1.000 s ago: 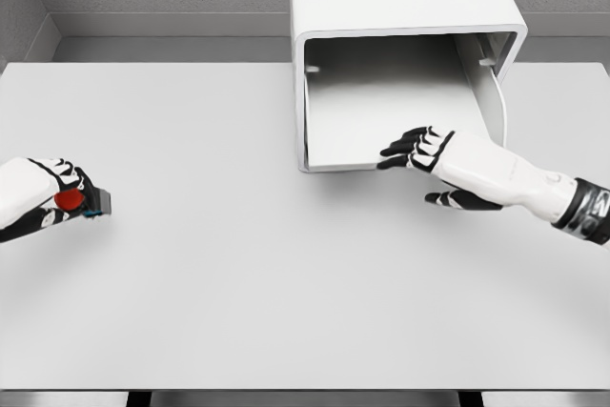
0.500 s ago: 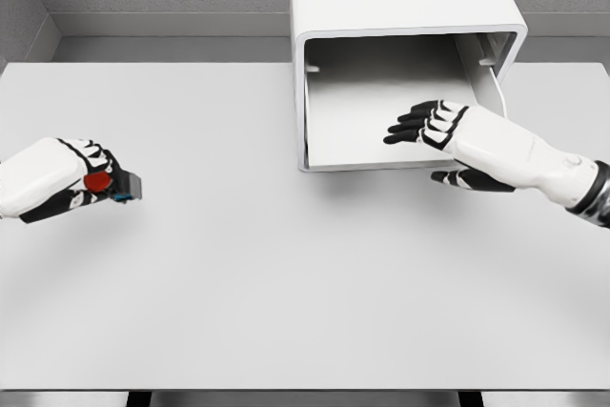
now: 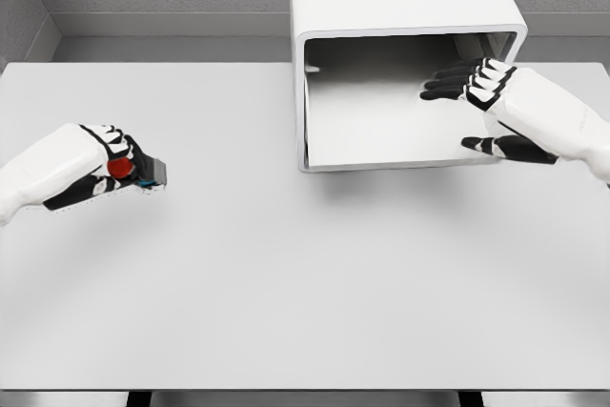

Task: Slide open multi-storey tabletop storage cabinets and put open load switch and slide close multi-storey tabletop storage cabinets

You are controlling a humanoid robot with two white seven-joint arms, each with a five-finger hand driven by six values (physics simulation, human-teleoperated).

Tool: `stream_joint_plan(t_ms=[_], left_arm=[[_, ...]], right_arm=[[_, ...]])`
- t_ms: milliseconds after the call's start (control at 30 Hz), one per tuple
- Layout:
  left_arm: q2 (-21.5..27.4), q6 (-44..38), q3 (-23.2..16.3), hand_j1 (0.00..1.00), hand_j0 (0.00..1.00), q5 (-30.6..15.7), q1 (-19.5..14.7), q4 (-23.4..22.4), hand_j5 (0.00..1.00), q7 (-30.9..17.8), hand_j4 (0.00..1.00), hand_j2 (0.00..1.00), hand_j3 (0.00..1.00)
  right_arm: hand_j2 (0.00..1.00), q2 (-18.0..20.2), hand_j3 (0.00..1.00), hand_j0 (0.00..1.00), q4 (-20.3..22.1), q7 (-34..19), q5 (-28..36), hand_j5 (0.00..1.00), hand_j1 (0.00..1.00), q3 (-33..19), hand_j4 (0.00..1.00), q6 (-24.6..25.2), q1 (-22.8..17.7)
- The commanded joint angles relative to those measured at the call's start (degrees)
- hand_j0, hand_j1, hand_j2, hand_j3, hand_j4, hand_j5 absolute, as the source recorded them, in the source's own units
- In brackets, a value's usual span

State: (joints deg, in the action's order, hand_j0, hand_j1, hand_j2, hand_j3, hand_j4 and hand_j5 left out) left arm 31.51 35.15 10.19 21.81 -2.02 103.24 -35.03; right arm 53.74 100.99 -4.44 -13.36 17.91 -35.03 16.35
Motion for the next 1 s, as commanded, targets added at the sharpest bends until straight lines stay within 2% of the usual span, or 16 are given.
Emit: stream_joint_plan(t_ms=[0,67,133,200,333,500,900,967], left_arm=[[-0.7,-0.1,-0.9,0.38,0.38,-0.4,0.0,0.0,0.38,0.0,0.38,0.38,0.38],[-1.0,-0.1,-1.2,0.38,0.38,-0.4,-0.2,0.0,0.38,0.0,0.38,0.38,0.38],[-1.5,-0.1,-1.5,0.38,0.38,-0.4,-0.7,0.0,0.38,0.0,0.38,0.38,0.38],[-2.1,-0.1,-1.7,0.38,0.38,-0.4,-1.3,0.0,0.38,0.0,0.38,0.38,0.38],[-3.1,-0.1,-2.0,0.39,0.39,-0.5,-2.4,0.0,0.39,0.0,0.39,0.39,0.39],[-4.0,-0.1,-3.4,0.39,0.39,-0.7,-3.9,0.0,0.39,0.0,0.39,0.39,0.39],[-7.3,-0.1,-6.2,0.39,0.39,-0.7,-7.9,0.0,0.39,0.0,0.39,0.39,0.39],[-8.2,-0.1,-6.6,0.39,0.39,-0.7,-8.5,0.0,0.39,0.0,0.39,0.39,0.39]], right_arm=[[0.86,0.3,0.86,0.86,-0.2,0.0,1.8,0.86,0.86,-1.8,0.86,0.0,0.0],[0.85,0.3,0.85,0.85,-0.4,0.0,1.9,0.85,0.85,-4.5,0.85,0.0,-1.0],[0.79,0.4,0.79,0.79,-0.6,0.0,1.9,0.79,0.79,-5.7,0.79,0.0,-1.8],[0.72,0.5,0.72,0.72,-2.0,0.0,1.9,0.72,0.72,-6.0,0.72,0.0,-1.8],[0.68,1.1,0.68,0.68,-3.5,0.0,1.9,0.68,0.68,-7.8,0.68,0.0,-2.5],[0.55,2.4,0.55,0.55,-7.0,0.0,1.8,0.55,0.55,-7.9,0.55,0.0,-3.3],[0.56,3.7,0.56,0.56,-8.6,0.0,1.7,0.56,0.56,-8.1,0.56,0.0,-5.6],[0.53,4.1,0.53,0.53,-9.0,0.0,1.8,0.53,0.53,-8.1,0.53,0.0,-5.7]])
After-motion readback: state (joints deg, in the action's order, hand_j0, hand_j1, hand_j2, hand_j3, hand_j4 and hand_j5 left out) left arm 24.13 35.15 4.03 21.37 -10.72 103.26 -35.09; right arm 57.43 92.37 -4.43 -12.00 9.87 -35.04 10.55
